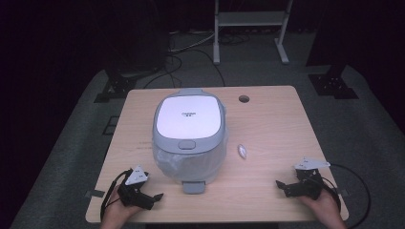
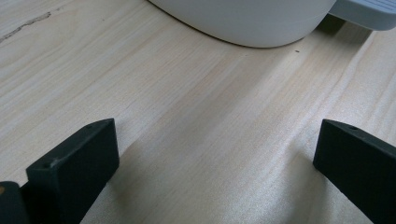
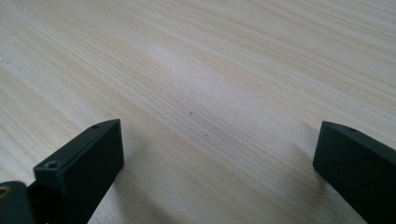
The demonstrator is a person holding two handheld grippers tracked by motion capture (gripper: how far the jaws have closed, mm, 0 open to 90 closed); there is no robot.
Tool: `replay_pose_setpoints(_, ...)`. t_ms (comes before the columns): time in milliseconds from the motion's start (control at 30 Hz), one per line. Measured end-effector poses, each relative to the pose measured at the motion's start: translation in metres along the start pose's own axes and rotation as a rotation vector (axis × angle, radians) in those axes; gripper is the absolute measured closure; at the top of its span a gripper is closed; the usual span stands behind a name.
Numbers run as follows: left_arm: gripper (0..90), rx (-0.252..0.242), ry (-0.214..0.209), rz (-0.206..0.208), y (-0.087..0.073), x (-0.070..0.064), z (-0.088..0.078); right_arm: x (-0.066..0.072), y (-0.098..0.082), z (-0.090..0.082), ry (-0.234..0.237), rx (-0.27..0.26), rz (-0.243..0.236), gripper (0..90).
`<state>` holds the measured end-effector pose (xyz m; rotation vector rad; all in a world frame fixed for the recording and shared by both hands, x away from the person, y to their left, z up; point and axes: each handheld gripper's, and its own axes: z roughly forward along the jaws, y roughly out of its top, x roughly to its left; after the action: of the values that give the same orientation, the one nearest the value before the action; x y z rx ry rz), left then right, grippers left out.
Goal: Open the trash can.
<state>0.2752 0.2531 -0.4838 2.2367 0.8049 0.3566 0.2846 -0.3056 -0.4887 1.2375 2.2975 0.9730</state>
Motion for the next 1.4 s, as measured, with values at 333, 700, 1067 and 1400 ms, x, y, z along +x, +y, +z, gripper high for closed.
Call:
replay_pose_setpoints(333,3.8,-0.008,-0.006,0.006,0.000,-0.002,-0.002,0.000,0.000,0.000,0.000,0.000,0.000,0.8)
replay_pose_setpoints(700,18.4,-0.035,-0.025,-0.002,0.003,-0.004,-0.013,0.000,0.000,0.000,0.000,0.000,0.000,0.8)
replay_pose_setpoints(1067,41.8,-0.104,-0.028,-0.021,0.009,-0.005,-0.031,0.000,0.000,0.000,0.000,0.000,0.000,0.8)
replay_pose_setpoints(1400,62.7,-0.129,-0.057,-0.055,0.017,-0.008,-0.043,0.000,0.000,0.000,0.000,0.000,0.000,0.8)
